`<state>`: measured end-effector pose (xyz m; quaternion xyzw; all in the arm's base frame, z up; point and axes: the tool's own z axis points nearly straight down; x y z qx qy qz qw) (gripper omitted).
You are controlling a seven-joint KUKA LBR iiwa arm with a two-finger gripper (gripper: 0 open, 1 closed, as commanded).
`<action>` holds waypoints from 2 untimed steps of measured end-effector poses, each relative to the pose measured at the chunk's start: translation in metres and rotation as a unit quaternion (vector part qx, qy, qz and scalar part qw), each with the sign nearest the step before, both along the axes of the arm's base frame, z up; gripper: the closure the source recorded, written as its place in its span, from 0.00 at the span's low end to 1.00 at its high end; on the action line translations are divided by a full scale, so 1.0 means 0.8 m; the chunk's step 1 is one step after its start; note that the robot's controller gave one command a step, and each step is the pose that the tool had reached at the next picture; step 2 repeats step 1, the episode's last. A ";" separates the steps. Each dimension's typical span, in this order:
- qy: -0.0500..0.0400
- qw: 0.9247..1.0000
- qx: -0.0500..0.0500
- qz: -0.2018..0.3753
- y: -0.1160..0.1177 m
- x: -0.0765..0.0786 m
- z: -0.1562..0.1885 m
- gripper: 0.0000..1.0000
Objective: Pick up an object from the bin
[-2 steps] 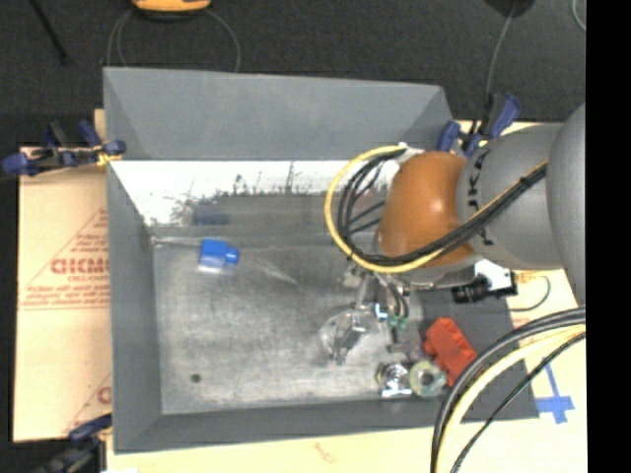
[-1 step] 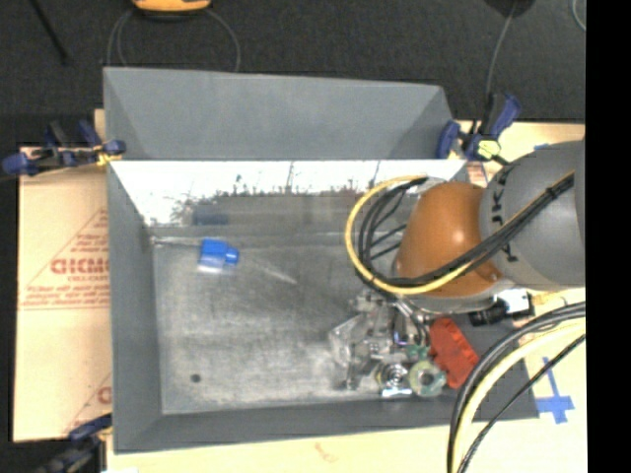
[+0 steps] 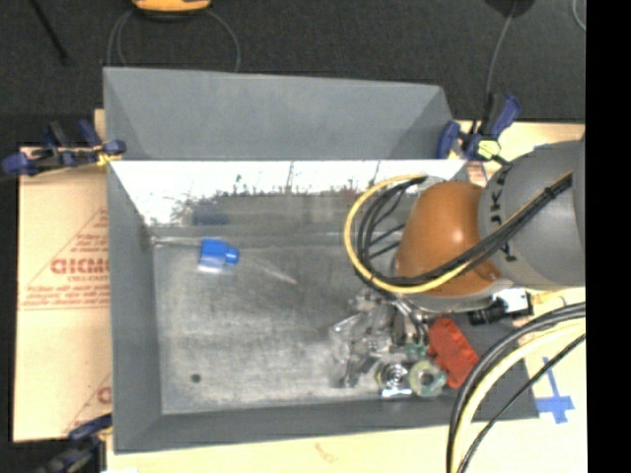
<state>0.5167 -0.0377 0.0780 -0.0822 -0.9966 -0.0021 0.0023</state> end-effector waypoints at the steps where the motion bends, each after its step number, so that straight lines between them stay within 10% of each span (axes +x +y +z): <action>1: -0.006 0.984 -0.004 0.177 -0.105 0.028 0.174 1.00; 2: -0.006 0.984 -0.004 0.177 -0.105 0.028 0.174 1.00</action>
Offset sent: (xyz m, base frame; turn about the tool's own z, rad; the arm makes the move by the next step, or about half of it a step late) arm 0.0213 -0.0805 0.1367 -0.3602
